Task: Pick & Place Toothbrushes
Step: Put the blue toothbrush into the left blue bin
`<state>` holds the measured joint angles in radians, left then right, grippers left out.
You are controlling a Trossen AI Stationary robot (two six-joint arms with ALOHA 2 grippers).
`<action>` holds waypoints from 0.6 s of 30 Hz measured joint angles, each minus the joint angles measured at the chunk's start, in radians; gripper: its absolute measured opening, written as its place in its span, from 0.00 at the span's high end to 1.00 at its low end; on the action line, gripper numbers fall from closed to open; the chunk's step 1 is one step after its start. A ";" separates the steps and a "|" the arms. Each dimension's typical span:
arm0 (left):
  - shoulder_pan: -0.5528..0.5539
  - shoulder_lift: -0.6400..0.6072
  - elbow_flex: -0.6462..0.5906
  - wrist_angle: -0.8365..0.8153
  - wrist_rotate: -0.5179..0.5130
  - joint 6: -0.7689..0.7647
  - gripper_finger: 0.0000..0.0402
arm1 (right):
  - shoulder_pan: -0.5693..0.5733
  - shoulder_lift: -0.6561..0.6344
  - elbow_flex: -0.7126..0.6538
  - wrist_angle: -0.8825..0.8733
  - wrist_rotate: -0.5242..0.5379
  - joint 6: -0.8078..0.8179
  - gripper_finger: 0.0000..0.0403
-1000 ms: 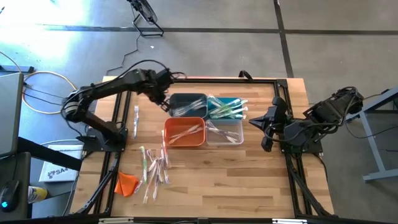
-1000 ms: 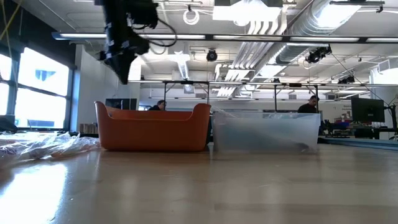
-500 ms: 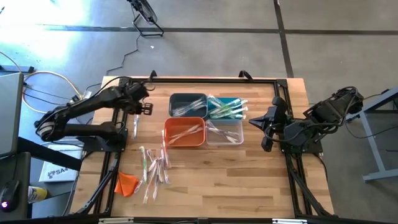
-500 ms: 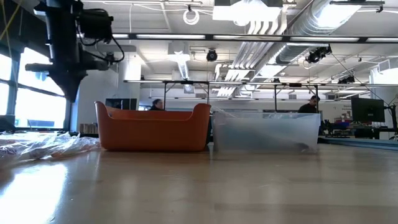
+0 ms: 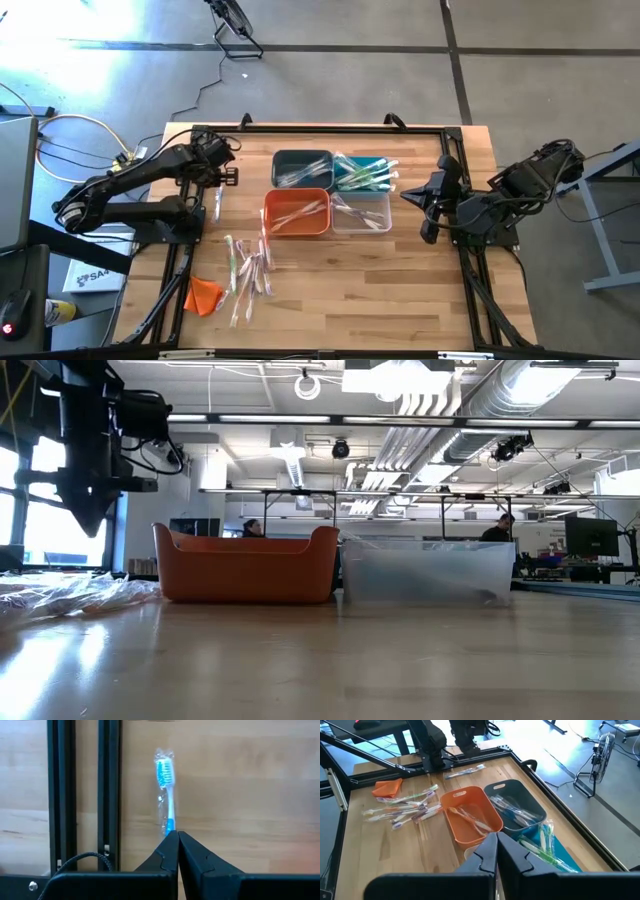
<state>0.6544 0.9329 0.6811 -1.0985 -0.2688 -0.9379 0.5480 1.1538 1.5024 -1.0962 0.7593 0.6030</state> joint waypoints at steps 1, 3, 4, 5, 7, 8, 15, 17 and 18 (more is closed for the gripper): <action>0.000 0.000 -0.003 0.000 0.000 -0.010 1.00 | 0.000 0.000 0.000 0.000 0.000 0.001 0.99; 0.000 0.000 -0.007 -0.002 -0.001 -0.012 0.99 | 0.000 0.000 0.000 0.000 0.000 0.001 0.99; 0.000 0.000 -0.007 -0.002 -0.001 -0.013 0.97 | 0.000 0.000 0.000 0.000 0.000 0.002 0.99; 0.000 0.000 -0.007 0.000 -0.001 -0.013 0.95 | 0.000 0.000 0.000 0.000 0.000 0.002 0.99; 0.000 0.000 -0.007 0.003 -0.001 -0.014 0.90 | 0.000 0.000 0.000 0.000 0.000 0.002 0.99; 0.000 0.000 -0.007 0.006 -0.001 -0.014 0.87 | 0.000 0.000 0.000 0.000 0.000 0.002 0.99; 0.000 0.000 -0.007 0.011 -0.003 -0.011 0.70 | 0.000 0.000 0.000 0.000 0.000 0.002 0.99; 0.000 0.000 -0.007 0.011 0.016 -0.010 0.67 | 0.000 0.000 0.000 0.000 0.000 0.003 0.99; 0.000 0.000 -0.007 0.012 0.034 -0.010 0.67 | 0.000 0.000 0.000 0.000 0.000 0.002 0.99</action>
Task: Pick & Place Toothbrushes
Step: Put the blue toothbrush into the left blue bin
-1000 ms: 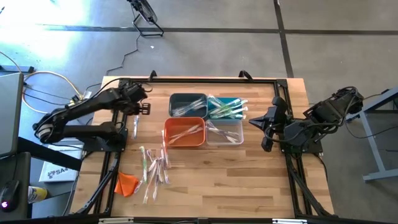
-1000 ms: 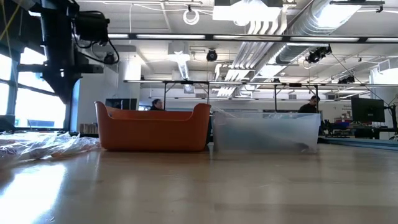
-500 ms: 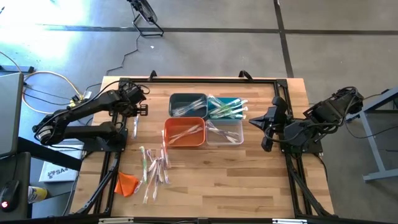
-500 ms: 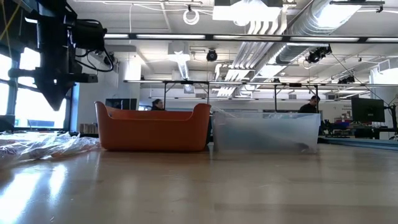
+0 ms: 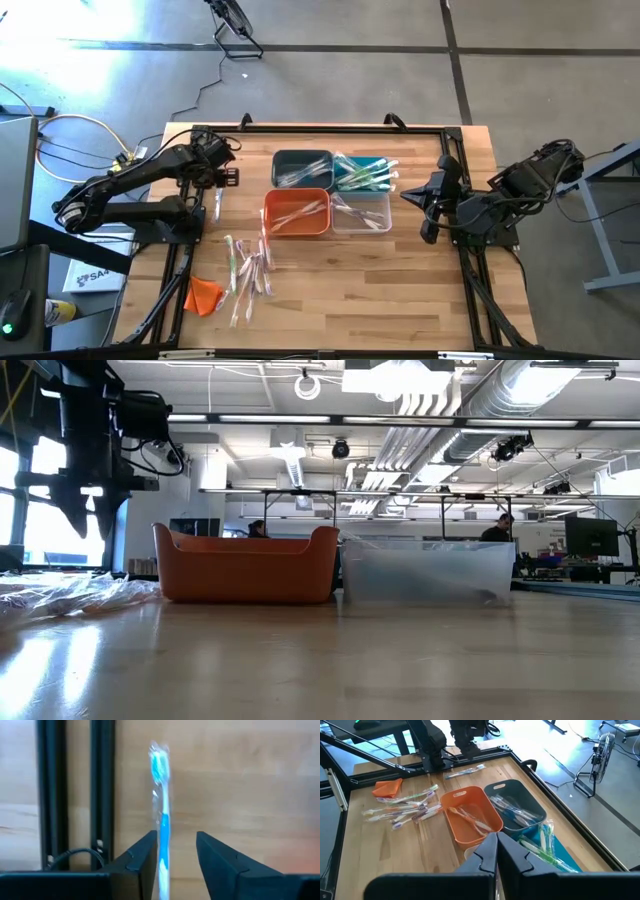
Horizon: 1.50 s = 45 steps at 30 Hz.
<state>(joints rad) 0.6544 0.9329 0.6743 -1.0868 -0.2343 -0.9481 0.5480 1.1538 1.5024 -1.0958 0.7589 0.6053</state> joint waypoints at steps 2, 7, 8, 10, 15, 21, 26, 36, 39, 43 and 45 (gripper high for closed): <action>0.000 0.000 0.000 0.000 0.020 0.000 0.66 | 0.000 0.000 0.000 0.000 0.000 0.000 0.99; 0.000 0.002 0.000 0.039 -0.043 0.000 0.66 | 0.000 0.000 0.000 0.000 0.000 0.000 0.99; 0.000 0.002 0.000 0.049 -0.054 0.001 0.66 | 0.000 0.000 0.000 0.000 0.000 0.000 0.99; 0.000 0.002 0.000 0.059 -0.067 0.012 0.66 | 0.000 0.000 0.000 0.000 0.000 0.000 0.99; 0.000 0.024 -0.012 0.075 -0.073 0.027 0.66 | 0.000 0.000 0.000 0.000 0.000 0.000 1.00; 0.001 0.071 -0.106 0.151 -0.072 0.009 0.66 | 0.000 0.000 0.000 0.000 0.000 0.000 0.99; 0.001 0.086 -0.167 0.259 -0.051 -0.007 0.66 | 0.000 0.000 0.000 0.000 0.001 -0.005 0.99; 0.001 0.086 -0.265 0.300 -0.038 -0.056 0.66 | 0.000 0.000 0.000 0.000 0.008 -0.007 0.99; 0.000 0.084 -0.293 0.341 -0.022 -0.057 0.66 | 0.000 0.000 0.000 0.000 0.008 -0.007 0.99; 0.000 0.084 -0.300 0.349 -0.017 -0.056 0.66 | 0.000 0.000 0.000 0.000 0.008 -0.006 0.99; 0.000 0.084 -0.301 0.349 -0.016 -0.055 0.66 | 0.000 0.000 0.000 0.000 0.008 -0.001 0.99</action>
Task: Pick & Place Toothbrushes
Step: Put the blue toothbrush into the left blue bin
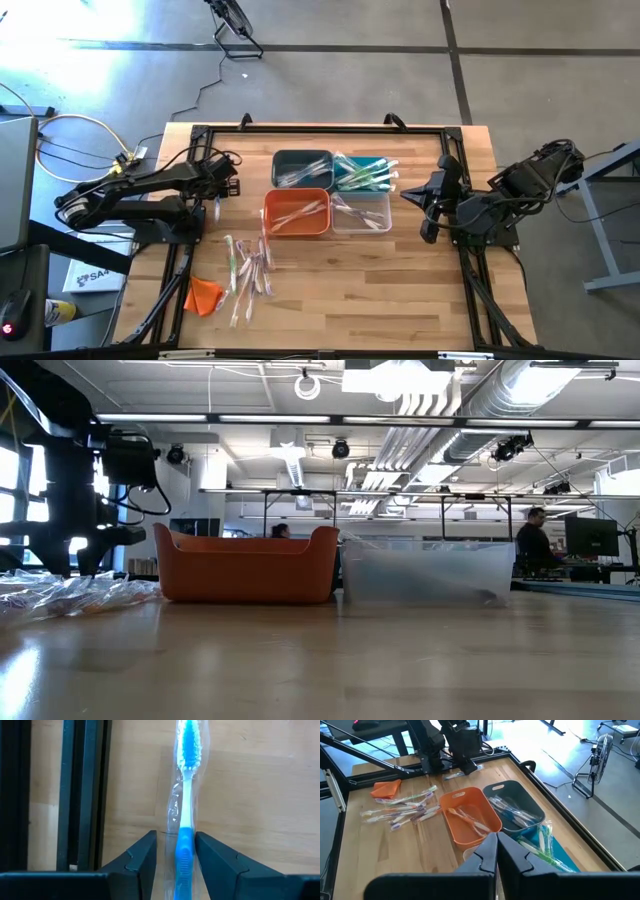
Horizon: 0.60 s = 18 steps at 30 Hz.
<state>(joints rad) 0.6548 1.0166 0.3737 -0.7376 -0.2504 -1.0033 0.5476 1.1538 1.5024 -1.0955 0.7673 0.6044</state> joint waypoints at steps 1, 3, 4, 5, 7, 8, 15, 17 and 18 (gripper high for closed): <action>0.000 0.000 0.000 0.000 0.000 0.000 0.66 | 0.000 0.000 0.000 0.000 0.000 0.000 0.99; 0.000 0.000 0.000 0.001 0.000 0.000 0.66 | 0.000 0.000 0.000 0.000 0.000 0.000 0.99; 0.000 0.001 0.000 0.002 0.000 0.001 0.66 | 0.000 0.000 0.000 0.001 0.000 0.001 0.99; 0.000 0.001 -0.001 0.002 0.000 0.001 0.66 | 0.000 0.000 0.000 0.001 0.000 0.001 0.99; 0.000 0.001 -0.001 0.002 0.000 0.002 0.66 | 0.000 0.000 0.000 0.001 0.000 0.002 0.99; 0.000 0.001 -0.001 0.002 0.001 0.002 0.66 | 0.000 0.000 0.000 0.001 0.000 0.002 0.99; 0.000 0.001 -0.002 0.005 0.006 0.000 0.68 | 0.000 0.000 0.000 0.002 0.016 0.002 0.99; 0.000 0.001 -0.002 0.009 0.007 0.000 0.71 | 0.000 0.000 0.000 0.002 0.018 0.001 0.99; 0.000 0.001 -0.002 0.011 0.008 0.000 0.73 | 0.000 0.000 0.000 0.002 0.018 0.001 0.99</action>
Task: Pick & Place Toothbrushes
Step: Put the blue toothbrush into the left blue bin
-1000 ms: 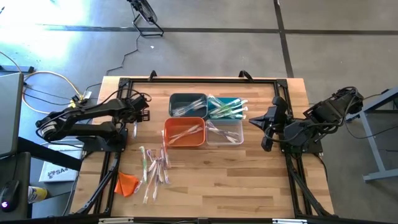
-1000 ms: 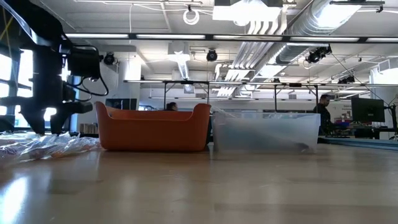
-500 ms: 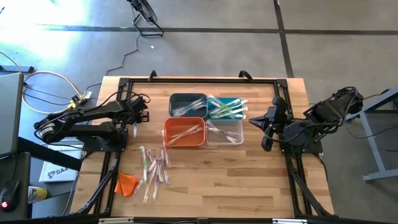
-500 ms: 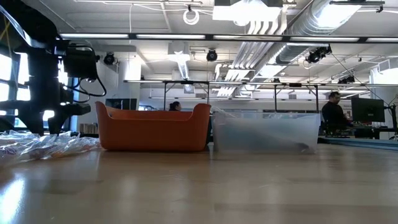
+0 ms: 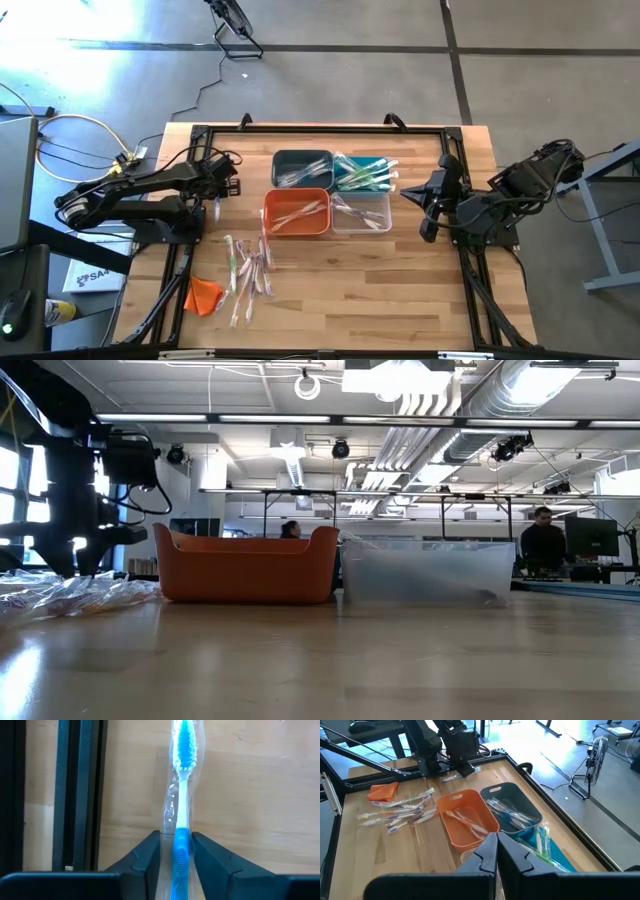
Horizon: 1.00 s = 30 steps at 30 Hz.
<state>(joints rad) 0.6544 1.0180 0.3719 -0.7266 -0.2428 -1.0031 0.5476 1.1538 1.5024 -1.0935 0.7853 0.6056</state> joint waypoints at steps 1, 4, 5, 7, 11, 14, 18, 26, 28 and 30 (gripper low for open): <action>0.000 0.000 0.000 0.003 0.001 0.000 0.75 | 0.000 0.000 0.000 0.000 0.000 0.000 0.99; 0.000 0.000 0.000 0.011 0.006 -0.001 0.82 | 0.000 0.000 0.000 0.000 0.000 0.000 0.99; 0.000 0.000 -0.001 0.016 0.010 0.000 0.84 | 0.000 0.000 0.000 0.000 0.000 0.000 0.99; 0.000 0.000 -0.001 0.022 0.015 -0.003 0.88 | 0.000 0.000 0.000 0.000 0.000 0.000 0.99; 0.000 0.000 -0.002 0.048 0.027 -0.025 0.93 | 0.000 0.000 0.000 0.000 0.000 -0.004 0.99; 0.000 0.000 0.003 0.088 0.051 -0.025 0.93 | 0.000 0.000 0.000 0.000 0.000 -0.004 0.99; 0.000 -0.004 0.029 0.106 0.091 -0.006 0.94 | 0.000 0.000 0.000 -0.001 0.000 -0.004 0.99; 0.000 -0.006 0.163 0.069 0.086 0.128 0.96 | 0.000 0.000 0.000 -0.001 0.000 -0.004 0.99; 0.000 -0.007 0.208 0.057 0.081 0.175 0.99 | 0.000 0.000 0.000 -0.001 0.000 -0.004 0.99; 0.000 -0.007 0.258 0.047 0.077 0.219 1.00 | 0.000 0.000 0.000 -0.001 0.000 -0.004 0.99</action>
<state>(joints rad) 0.6540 1.0107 0.6295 -0.6793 -0.1655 -0.7844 0.5480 1.1538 1.5024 -1.0946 0.7856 0.6014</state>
